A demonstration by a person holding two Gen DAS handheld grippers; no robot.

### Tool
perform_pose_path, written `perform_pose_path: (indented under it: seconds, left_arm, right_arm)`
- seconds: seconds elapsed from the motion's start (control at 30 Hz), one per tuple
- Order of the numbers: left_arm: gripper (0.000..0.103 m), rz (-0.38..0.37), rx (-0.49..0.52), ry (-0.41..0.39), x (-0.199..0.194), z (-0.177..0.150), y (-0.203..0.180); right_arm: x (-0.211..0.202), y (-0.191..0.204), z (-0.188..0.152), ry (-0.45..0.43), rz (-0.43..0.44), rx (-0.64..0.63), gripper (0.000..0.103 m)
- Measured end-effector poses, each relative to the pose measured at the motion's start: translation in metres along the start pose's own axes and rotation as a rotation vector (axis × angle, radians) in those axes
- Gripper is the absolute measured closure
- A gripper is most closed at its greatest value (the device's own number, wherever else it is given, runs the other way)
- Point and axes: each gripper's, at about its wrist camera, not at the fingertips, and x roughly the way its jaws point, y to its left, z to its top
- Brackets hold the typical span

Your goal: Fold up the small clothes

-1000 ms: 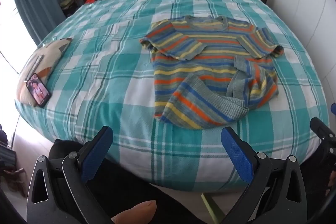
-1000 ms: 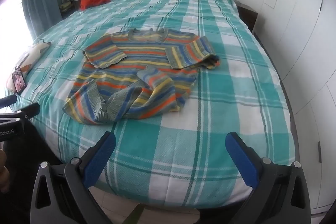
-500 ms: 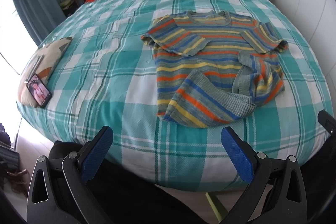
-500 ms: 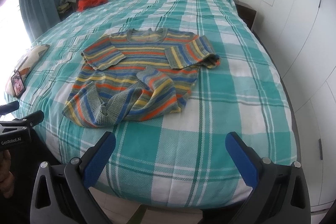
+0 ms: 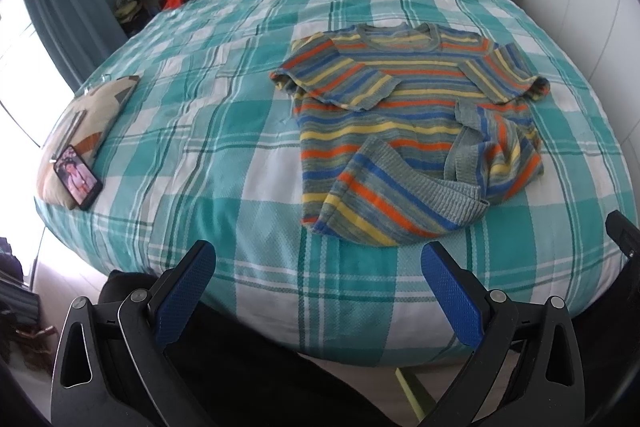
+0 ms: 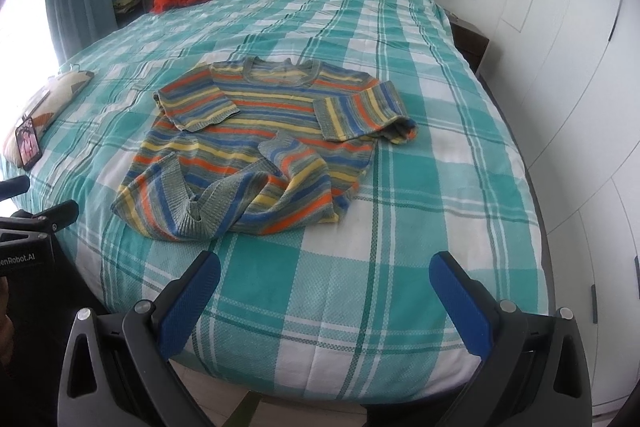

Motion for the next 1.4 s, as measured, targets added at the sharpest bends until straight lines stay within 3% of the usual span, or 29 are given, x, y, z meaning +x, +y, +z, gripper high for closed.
perform_pose_path:
  seconds: [0.43, 0.53, 0.67, 0.83, 0.87, 0.93, 0.97, 1.0, 1.07, 1.17, 1.23, 1.33, 1.4]
  left_arm:
    - [0.000, -0.008, -0.015, 0.032, 0.009, 0.000, 0.011]
    - [0.000, -0.025, -0.025, 0.054, 0.016, -0.004, 0.020]
    - [0.000, -0.023, -0.042, 0.065, 0.023, -0.011, 0.026]
    - [0.000, -0.012, -0.079, 0.076, 0.024, -0.019, 0.035]
    - [0.000, -0.014, -0.089, 0.081, 0.024, -0.020, 0.037]
    - [0.000, -0.021, -0.108, 0.095, 0.025, -0.024, 0.044]
    - [0.000, -0.023, -0.114, 0.099, 0.025, -0.026, 0.047]
    - [0.000, -0.022, -0.121, 0.099, 0.025, -0.027, 0.051]
    - [0.000, -0.017, -0.133, 0.096, 0.024, -0.031, 0.061]
    - [0.000, -0.021, -0.154, 0.093, 0.025, -0.035, 0.073]
    - [0.000, -0.028, -0.161, 0.092, 0.026, -0.035, 0.077]
    - [0.000, -0.035, -0.149, 0.100, 0.033, -0.032, 0.072]
    - [0.001, -0.040, -0.145, 0.109, 0.036, -0.030, 0.067]
  right_arm:
    - [0.008, 0.005, -0.002, 0.026, 0.038, 0.000, 0.000]
    - [0.018, -0.001, 0.005, 0.007, 0.100, 0.001, 0.000]
    - [0.064, -0.008, 0.036, -0.035, 0.134, -0.075, 0.000]
    - [0.161, -0.001, 0.082, 0.120, 0.218, -0.113, 0.003]
    - [0.188, 0.001, 0.090, 0.181, 0.244, -0.099, 0.005]
    - [0.223, -0.002, 0.093, 0.295, 0.346, -0.019, 0.033]
    - [0.232, -0.005, 0.092, 0.340, 0.394, 0.013, 0.060]
    - [0.233, -0.008, 0.089, 0.360, 0.442, 0.040, 0.074]
    - [0.208, -0.006, 0.080, 0.332, 0.522, -0.042, 0.088]
    - [0.148, -0.010, 0.042, 0.330, 0.578, -0.260, 0.090]
    - [0.122, -0.021, 0.014, 0.350, 0.538, -0.346, 0.090]
    - [0.100, -0.047, -0.033, 0.398, 0.412, -0.428, 0.088]
    - [0.102, -0.069, -0.057, 0.442, 0.314, -0.414, 0.072]
